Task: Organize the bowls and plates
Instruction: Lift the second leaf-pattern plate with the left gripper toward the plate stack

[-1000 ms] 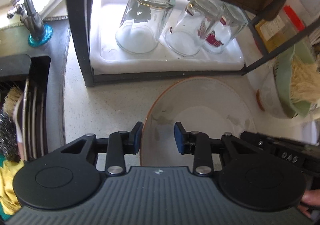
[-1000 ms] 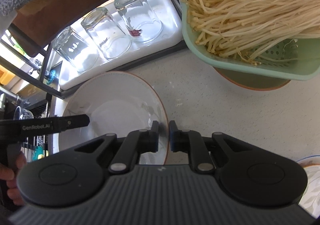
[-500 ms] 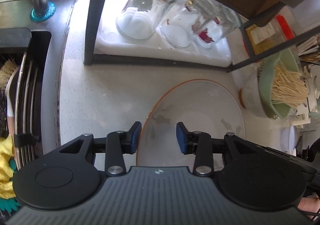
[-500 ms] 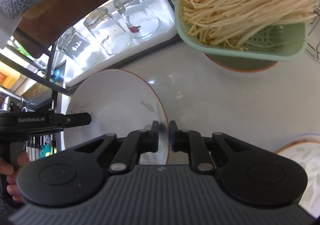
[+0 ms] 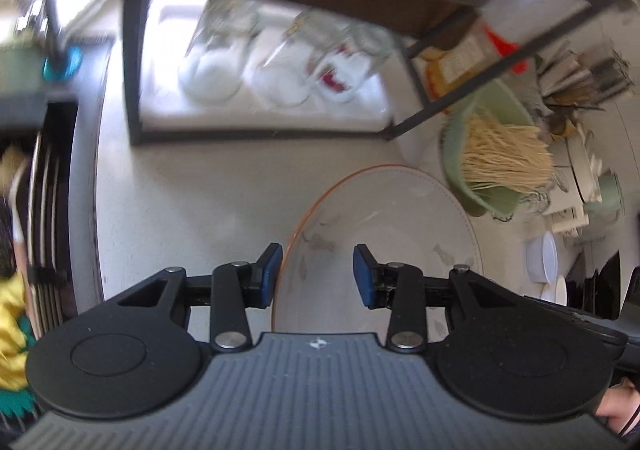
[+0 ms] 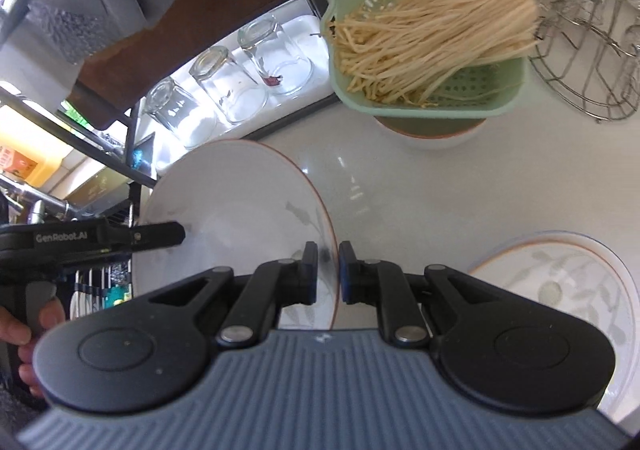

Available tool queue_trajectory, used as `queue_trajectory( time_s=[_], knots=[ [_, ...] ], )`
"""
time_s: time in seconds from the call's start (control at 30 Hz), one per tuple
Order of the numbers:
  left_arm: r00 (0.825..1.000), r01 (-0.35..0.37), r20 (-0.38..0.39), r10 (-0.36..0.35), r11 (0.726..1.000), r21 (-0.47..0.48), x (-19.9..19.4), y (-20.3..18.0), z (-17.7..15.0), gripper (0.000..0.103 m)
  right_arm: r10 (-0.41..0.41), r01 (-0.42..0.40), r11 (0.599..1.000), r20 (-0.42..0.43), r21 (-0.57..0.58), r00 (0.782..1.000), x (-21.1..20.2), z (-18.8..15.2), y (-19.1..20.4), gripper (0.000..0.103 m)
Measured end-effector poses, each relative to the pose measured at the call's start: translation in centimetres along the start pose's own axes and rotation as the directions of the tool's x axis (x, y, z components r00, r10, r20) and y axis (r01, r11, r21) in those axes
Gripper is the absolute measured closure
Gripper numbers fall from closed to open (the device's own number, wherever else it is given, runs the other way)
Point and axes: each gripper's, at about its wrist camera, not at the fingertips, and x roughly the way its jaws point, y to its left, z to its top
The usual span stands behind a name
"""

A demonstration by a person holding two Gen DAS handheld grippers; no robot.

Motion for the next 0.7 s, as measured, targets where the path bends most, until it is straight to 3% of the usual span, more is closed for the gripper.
queue_trajectory(
  time_s=[0.4, 0.7],
  knots=[
    [0.999, 0.042, 0.016, -0.044, 0.995, 0.086, -1.2, -4.8, -0.8, 0.06, 0.02, -0.025, 0.999, 0.134, 0.037, 0.991, -5.1, -2.6, -2.5, 0.089],
    [0.998, 0.053, -0.043, -0.047, 0.987, 0.149, 0.3, -7.8, -4.0, 0.06, 0.002, -0.017, 0.994, 0.139, 0.107, 0.99, -6.6, -6.3, -5.8, 0.089]
  ],
)
